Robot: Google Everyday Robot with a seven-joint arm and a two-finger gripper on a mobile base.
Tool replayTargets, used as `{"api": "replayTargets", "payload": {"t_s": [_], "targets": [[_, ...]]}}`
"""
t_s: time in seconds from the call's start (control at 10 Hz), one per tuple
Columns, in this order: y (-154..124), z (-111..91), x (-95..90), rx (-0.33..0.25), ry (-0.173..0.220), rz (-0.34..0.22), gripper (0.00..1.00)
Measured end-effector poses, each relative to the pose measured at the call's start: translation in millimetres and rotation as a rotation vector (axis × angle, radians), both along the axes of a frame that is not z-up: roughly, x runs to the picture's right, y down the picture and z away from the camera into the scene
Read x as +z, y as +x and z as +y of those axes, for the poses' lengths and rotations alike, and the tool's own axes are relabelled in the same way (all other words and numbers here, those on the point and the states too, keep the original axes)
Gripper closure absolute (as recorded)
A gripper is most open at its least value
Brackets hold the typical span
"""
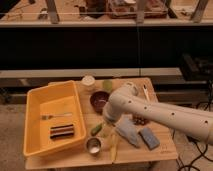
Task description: Place pepper in tray
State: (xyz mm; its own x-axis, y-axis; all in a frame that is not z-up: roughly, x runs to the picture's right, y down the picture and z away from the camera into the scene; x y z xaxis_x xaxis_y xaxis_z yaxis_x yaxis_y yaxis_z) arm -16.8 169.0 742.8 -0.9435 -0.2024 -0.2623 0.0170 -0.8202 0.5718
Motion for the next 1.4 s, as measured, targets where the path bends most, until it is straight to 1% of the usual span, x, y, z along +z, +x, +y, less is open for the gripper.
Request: {"api": "replayTargets", "payload": {"t_s": [0.1, 0.2, 0.3, 0.4, 0.5, 0.7, 0.9, 1.1, 1.2, 1.4], "targets": [[-12.7, 5.7, 3.6, -0.101, 0.058, -0.088, 0.2], [-17.4, 9.8, 5.8, -0.16, 0.087, -0.135, 0.2], [-18.7, 11.4, 7.7, -0.19, 0.1, -0.158, 0.2], [-18.9, 14.6, 11.0, -0.215, 0.1, -0.178, 0.2], [-17.8, 19.9, 16.1, -0.247, 0.087, -0.2, 0.2], [-17.4, 26.2, 23.3, -0.281, 0.06, -0.215, 0.2], [-16.8, 33.5, 33.1, -0.309, 0.03, -0.223, 0.2], [-17.4, 41.7, 42.3, -0.333, 0.011, -0.221, 0.21], [-19.4, 45.8, 46.5, -0.342, 0.004, -0.221, 0.24], [-20.1, 57.6, 59.7, -0.348, -0.018, -0.206, 0.43]]}}
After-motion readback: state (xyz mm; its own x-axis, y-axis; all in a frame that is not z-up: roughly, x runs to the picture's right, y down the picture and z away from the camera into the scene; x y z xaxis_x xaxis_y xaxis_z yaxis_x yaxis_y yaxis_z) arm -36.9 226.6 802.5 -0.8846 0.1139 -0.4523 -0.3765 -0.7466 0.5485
